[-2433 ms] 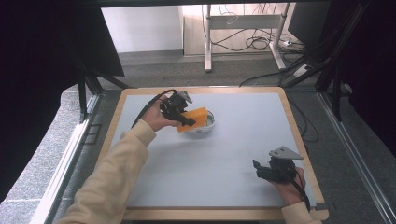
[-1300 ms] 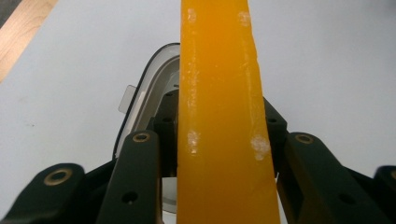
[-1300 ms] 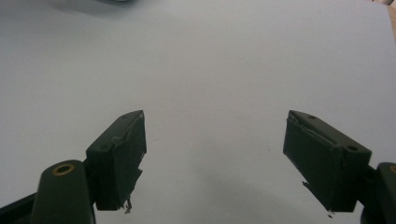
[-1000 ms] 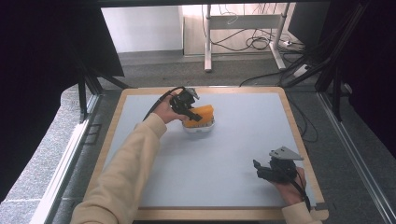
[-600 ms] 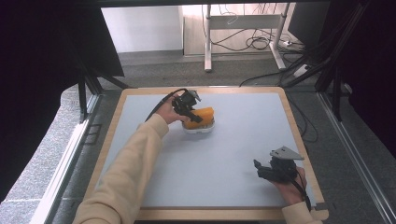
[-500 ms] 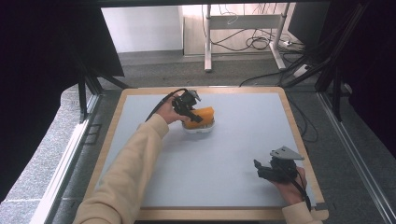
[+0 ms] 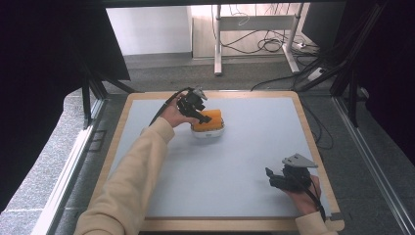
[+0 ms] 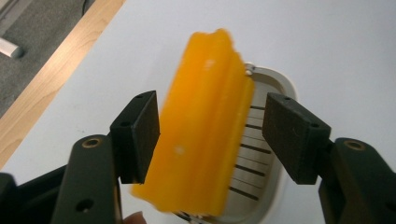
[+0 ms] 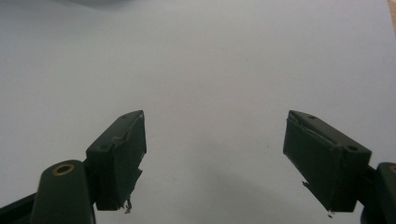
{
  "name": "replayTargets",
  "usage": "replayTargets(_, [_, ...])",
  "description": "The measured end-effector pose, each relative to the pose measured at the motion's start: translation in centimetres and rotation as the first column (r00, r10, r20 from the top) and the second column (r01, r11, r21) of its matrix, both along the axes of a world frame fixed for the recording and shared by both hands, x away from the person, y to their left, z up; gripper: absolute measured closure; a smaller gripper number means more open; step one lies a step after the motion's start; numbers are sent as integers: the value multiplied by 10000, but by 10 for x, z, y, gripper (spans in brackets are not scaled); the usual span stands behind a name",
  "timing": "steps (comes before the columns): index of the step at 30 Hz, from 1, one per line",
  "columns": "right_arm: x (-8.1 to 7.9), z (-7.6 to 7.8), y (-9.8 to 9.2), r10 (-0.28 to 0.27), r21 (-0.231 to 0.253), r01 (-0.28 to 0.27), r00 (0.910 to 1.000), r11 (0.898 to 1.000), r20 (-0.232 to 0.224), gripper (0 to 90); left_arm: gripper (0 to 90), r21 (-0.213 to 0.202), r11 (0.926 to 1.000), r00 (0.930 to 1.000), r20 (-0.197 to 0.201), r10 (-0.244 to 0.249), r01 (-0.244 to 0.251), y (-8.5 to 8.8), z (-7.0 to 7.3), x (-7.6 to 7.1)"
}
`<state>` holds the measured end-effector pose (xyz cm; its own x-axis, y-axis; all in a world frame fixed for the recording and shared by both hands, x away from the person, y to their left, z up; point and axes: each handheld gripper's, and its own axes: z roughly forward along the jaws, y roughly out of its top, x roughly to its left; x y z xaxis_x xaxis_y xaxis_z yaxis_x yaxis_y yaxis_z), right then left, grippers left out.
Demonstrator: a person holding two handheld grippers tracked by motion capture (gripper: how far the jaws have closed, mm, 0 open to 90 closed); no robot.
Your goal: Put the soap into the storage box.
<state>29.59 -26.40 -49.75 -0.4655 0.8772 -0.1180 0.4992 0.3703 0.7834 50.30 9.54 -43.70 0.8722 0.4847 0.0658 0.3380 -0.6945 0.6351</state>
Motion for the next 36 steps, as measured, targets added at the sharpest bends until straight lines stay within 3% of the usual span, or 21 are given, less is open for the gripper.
replayTargets(9, [0, 0, -1, -64, 6, 64, 10000, 10000, 16, 216, 355, -213, 9996, 9995, 230, 212, -207, 6, 13, -8])
replayTargets(14, [0, 0, -2, -73, 32, 73, 10000, 10000, 3, 216, 365, -643, 9978, 9999, 87, 136, -130, 15, 23, -24])
replayTargets(20, [0, 0, -1, -93, 8, 93, 10000, 10000, 16, 216, 324, -803, 9967, 9999, -17, 150, -150, 28, 23, -42])
replayTargets(29, [-1, 0, 1, -77, -26, 77, 10000, 10000, 17, 216, 304, -691, 9951, 9973, -244, 699, -714, 55, 10, -85])
replayTargets(34, [-1, 0, 2, -54, 6, 54, 10000, 10000, -28, 216, 301, -931, 9876, 9917, -364, 1234, -1263, 69, 4, -111])
replayTargets(36, [-1, 0, 3, -22, 18, 22, 10000, 10000, -31, 216, 301, -1283, 9815, 9890, -598, 1355, -1422, 75, 2, -120])
